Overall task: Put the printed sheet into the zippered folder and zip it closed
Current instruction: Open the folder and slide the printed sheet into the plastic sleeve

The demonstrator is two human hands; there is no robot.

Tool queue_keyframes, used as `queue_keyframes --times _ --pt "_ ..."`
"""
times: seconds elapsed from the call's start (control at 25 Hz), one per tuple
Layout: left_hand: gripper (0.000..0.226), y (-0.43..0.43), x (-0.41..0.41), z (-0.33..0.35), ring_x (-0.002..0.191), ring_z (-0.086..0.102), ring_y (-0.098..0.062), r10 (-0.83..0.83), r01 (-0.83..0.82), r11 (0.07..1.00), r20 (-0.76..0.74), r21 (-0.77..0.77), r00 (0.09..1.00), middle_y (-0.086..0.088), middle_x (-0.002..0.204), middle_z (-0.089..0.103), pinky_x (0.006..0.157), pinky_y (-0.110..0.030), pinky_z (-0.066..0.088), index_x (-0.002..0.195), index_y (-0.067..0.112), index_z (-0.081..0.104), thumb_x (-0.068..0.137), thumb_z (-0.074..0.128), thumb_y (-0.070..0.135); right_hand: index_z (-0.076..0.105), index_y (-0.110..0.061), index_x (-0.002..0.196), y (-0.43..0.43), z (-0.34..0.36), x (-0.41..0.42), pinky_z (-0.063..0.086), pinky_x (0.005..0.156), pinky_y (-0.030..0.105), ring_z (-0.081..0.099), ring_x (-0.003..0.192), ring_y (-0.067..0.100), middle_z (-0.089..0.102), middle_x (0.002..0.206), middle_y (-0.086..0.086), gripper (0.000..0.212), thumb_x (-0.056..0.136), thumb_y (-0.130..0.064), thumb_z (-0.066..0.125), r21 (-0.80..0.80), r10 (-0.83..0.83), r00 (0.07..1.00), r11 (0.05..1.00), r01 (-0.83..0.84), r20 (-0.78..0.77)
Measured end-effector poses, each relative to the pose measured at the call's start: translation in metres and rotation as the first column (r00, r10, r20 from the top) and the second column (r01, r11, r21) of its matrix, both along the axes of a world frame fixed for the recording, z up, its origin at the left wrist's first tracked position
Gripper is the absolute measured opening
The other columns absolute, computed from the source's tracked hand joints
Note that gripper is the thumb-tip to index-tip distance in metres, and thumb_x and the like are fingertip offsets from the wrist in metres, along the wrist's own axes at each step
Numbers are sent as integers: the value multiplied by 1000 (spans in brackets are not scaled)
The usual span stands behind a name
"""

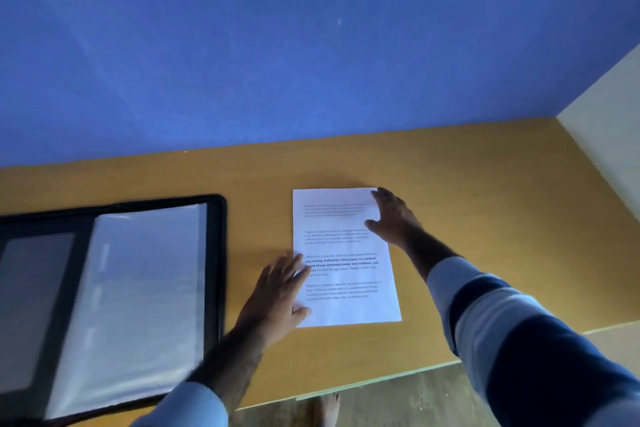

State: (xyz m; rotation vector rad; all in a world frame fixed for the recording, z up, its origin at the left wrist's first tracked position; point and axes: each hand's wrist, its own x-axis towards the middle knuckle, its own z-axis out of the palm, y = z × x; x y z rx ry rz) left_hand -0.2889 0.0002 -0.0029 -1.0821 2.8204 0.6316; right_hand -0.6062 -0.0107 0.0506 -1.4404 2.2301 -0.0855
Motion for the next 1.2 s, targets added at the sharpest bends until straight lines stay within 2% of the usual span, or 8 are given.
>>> queue_keyframes --times 0.32,0.52,0.64,0.72,0.8,0.96,1.08,1.2 --pt "90 5 1 -10 151 30 -31 22 -21 998 3 -53 1000 -1 166 28 119 -56 29 151 22 43 75 84 44 24 -20 156 -25 -7 -17 37 105 46 37 138 34 41 157 7 79 91 -45 61 29 56 995 998 -54 -82" --pt "87 8 -4 -4 155 15 -29 53 -52 995 15 -91 998 5 168 21 123 -54 9 154 25 38 80 79 45 35 -17 152 -27 -2 -9 41 104 41 47 133 33 53 146 12 70 95 -48 58 -47 -98 986 993 105 135" --pt "87 8 -4 -1 153 23 -34 56 -53 995 26 -79 998 3 166 27 121 -57 14 152 25 41 77 82 44 43 -17 147 -2 -2 5 54 91 39 66 111 27 65 128 9 68 89 -40 71 -37 -398 587 806 590 705" --pt "86 9 -4 0 152 26 -36 56 -53 996 33 -78 998 2 167 27 120 -58 13 152 25 40 78 81 43 54 -12 135 24 -7 15 57 83 41 72 99 30 73 117 12 50 89 -26 70 120 -456 319 706 698 831" --pt "84 8 -4 -1 155 18 -33 73 -70 996 39 -60 997 4 169 18 121 -54 4 156 26 34 84 75 43 68 -3 115 45 -10 27 58 84 50 73 96 37 76 107 18 25 91 -5 61 155 -427 352 790 593 833" --pt "83 0 -7 9 156 16 -21 173 -167 985 -173 49 970 5 167 16 125 -41 7 158 22 30 89 70 45 72 -3 102 57 12 37 59 80 47 74 86 34 76 107 22 27 87 6 52 51 -348 418 815 577 839" --pt "85 -18 -19 54 141 42 -6 721 -361 649 -388 670 575 5 157 41 108 -15 38 159 18 29 90 72 44 69 -2 114 64 40 31 57 89 52 72 100 40 75 113 20 28 92 6 54 12 -197 269 826 563 943" --pt "48 -38 -36 99 114 68 -21 861 -25 378 -341 926 378 -10 129 70 95 -36 53 138 8 58 97 61 33 67 -3 119 73 62 32 54 95 53 69 106 40 70 123 23 31 94 7 54 -32 -82 182 836 548 980"
